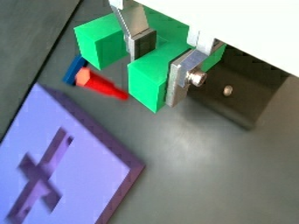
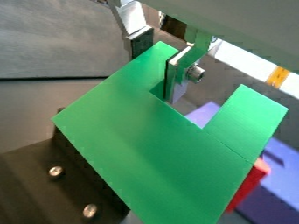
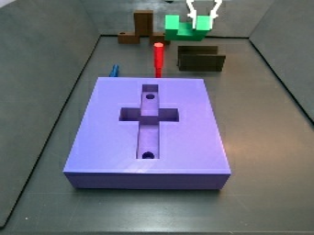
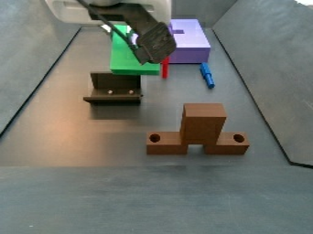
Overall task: Pick up the green object. Move up. Place the green object on the fixture. Regrasp the green object. Move to above the board. Insert the green object.
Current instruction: Place the green object on the fixture.
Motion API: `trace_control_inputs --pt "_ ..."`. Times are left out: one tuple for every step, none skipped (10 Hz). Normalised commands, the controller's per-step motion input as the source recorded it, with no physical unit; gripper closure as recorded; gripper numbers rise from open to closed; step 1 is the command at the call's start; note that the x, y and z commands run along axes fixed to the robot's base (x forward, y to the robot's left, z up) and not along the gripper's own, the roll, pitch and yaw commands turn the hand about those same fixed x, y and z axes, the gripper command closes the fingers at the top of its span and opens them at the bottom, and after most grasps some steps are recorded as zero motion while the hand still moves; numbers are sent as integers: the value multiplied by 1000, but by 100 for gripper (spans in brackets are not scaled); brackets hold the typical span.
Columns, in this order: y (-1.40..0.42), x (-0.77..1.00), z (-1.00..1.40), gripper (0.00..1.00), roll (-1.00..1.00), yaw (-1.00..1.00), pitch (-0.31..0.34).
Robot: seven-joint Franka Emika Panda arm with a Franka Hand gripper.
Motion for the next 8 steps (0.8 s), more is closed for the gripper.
trace_control_inputs --pt "0 989 -83 100 -531 -100 174" --pt "23 1000 -43 100 -474 0 134" --pt "23 1000 -37 100 -351 0 20" --pt "0 889 0 100 -211 103 -46" --pt "0 794 0 100 43 240 -311" --pt "86 803 0 100 77 223 -340" --pt "123 700 -80 100 169 189 -394" --pt "51 606 -283 100 0 6 0"
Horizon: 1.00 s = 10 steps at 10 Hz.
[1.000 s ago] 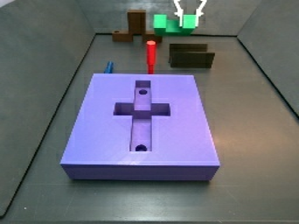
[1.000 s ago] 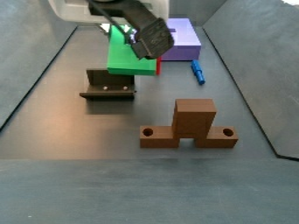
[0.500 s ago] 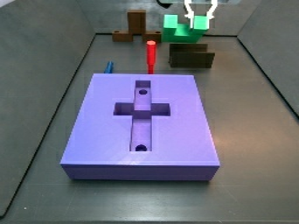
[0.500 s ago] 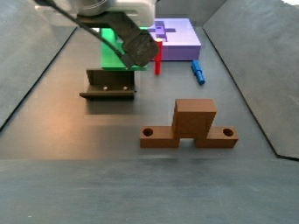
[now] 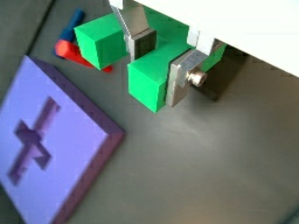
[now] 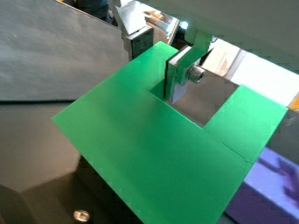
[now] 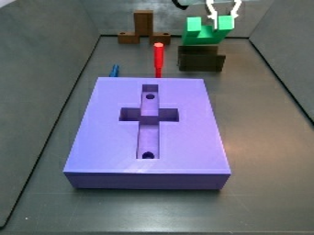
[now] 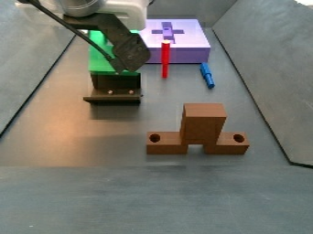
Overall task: Pick up the green object. Move up. Place the green object on the fixture. Regrasp the green object. Move to above the board. Insert the green object.
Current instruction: Place the green object on the fixture.
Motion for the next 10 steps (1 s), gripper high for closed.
trace_control_inputs --pt "11 463 -443 100 -23 0 20" --pt "71 206 -357 100 -137 -94 6" --pt "134 223 -311 100 -129 -80 37" --pt "206 231 -326 100 -106 -94 0" --pt "189 134 -363 100 -140 -60 0" --pt "89 51 -334 100 -146 -46 0" --pt "157 0 -217 100 -157 -100 0" --pt "197 0 -117 100 -197 -154 3" --pt "171 0 -86 100 -146 -197 14" --pt "157 3 -51 100 -17 -226 51"
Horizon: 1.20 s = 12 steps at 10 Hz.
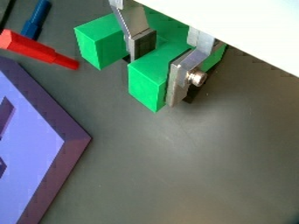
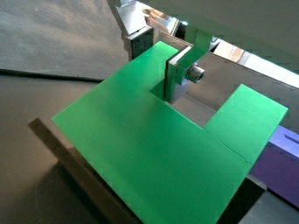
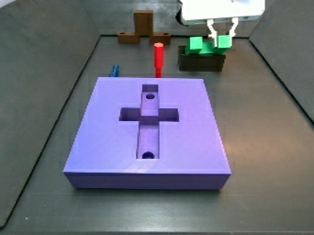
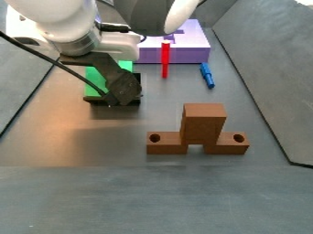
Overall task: Pick up the green object. Move up. Place the green object on the fixture. Regrasp the green object. Move to above the board. Insert the green object.
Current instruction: Place the green object on the fixture, then regrasp the green object.
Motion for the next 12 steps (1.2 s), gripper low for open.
trace_control_inputs --pt "43 0 0 100 -140 0 0" --pt "0 0 -37 100 -151 0 -49" --pt "0 -11 -17 100 -51 11 -20" --pt "0 0 -91 100 0 37 0" --pt "0 -109 -203 100 0 0 -114" --pt "0 -131 -209 100 -89 0 -146" --pt "0 0 -37 100 -94 0 0" --pt "0 0 0 100 0 0 0" --pt "0 0 0 0 0 0 0" --pt "-37 154 883 0 823 186 -77" --pt "-20 157 700 0 977 197 -86" --pt "-80 166 666 0 1000 200 -86"
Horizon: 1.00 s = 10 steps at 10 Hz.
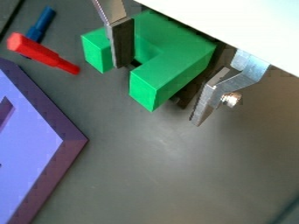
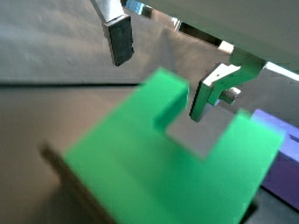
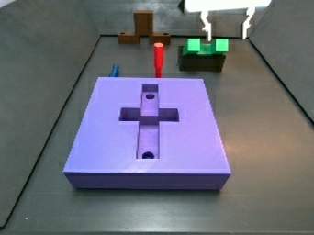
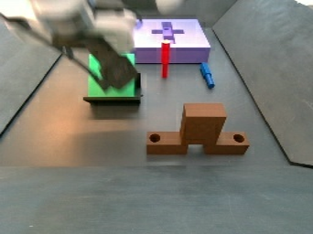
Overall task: Pick up the green object. Move up. Place the green object on the fixture. Regrasp the green object. Move to above the board. Insert the green object.
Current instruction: Regrasp the green object.
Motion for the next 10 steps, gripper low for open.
trace_control_inputs --pt "-89 171 514 0 1000 189 -97" --pt "-3 134 137 0 1000 197 -23" --pt "0 206 43 0 1000 371 0" --pt "0 171 23 0 1000 380 3" --pt "0 134 9 0 1000 371 51" --pt "0 71 0 0 1000 363 131" --pt "0 49 0 0 1000 360 157" --pt "0 40 0 0 1000 360 166" --pt "0 29 0 0 1000 357 177" --pt "0 3 3 0 1000 354 194"
